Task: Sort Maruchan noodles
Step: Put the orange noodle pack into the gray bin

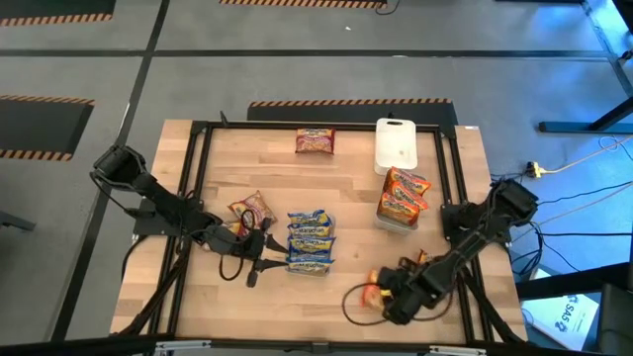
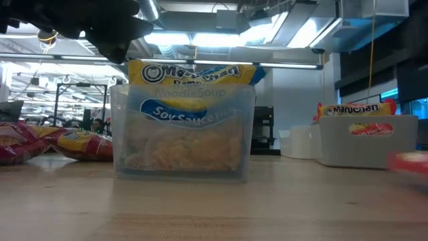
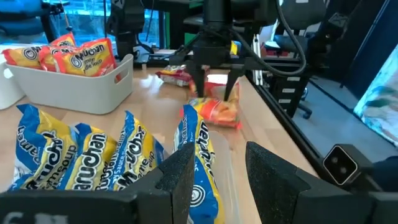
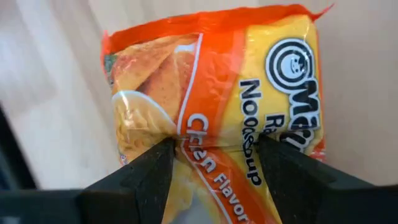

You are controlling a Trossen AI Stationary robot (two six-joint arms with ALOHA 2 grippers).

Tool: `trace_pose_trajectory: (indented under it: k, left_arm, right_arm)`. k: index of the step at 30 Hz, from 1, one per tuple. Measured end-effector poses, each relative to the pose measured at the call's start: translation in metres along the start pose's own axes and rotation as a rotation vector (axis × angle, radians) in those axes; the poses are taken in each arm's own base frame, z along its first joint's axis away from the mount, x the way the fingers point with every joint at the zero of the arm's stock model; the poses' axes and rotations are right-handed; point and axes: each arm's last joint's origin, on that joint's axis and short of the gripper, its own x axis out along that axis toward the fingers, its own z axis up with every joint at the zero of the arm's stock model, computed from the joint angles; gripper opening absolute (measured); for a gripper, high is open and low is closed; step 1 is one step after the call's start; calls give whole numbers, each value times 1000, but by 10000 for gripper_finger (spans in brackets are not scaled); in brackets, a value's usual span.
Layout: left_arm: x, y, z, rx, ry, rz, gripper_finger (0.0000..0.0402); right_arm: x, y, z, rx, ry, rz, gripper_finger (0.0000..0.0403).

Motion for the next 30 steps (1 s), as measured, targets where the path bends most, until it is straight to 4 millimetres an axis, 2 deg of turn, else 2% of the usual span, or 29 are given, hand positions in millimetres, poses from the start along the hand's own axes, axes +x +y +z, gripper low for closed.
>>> trace_pose_trajectory:
  k: [5, 9, 14, 17, 21, 25, 30]
  left_arm:
    - [0, 0, 0, -24, -1, -3, 137]
    - [2, -3, 5, -35, -14, -10, 137]
    - [16, -18, 21, 19, 28, -5, 137]
    - [38, -27, 28, 67, 95, 22, 137]
    - [75, -40, 28, 139, 188, 45, 137]
    - [110, -50, 33, 188, 238, 49, 137]
    - [148, -45, 37, 200, 303, 125, 137]
  right_arm:
    - [1, -10, 34, -31, -37, 19, 230]
    - [-22, -19, 55, -80, -24, 101, 230]
    - [-56, -44, 65, -134, -106, 85, 230]
    - [-61, -66, 65, -115, -150, 93, 230]
    - [-50, -90, 55, -66, -209, 147, 230]
    - [-36, -101, 38, 9, -226, 238, 230]
    - [-26, -105, 22, 63, -244, 272, 230]
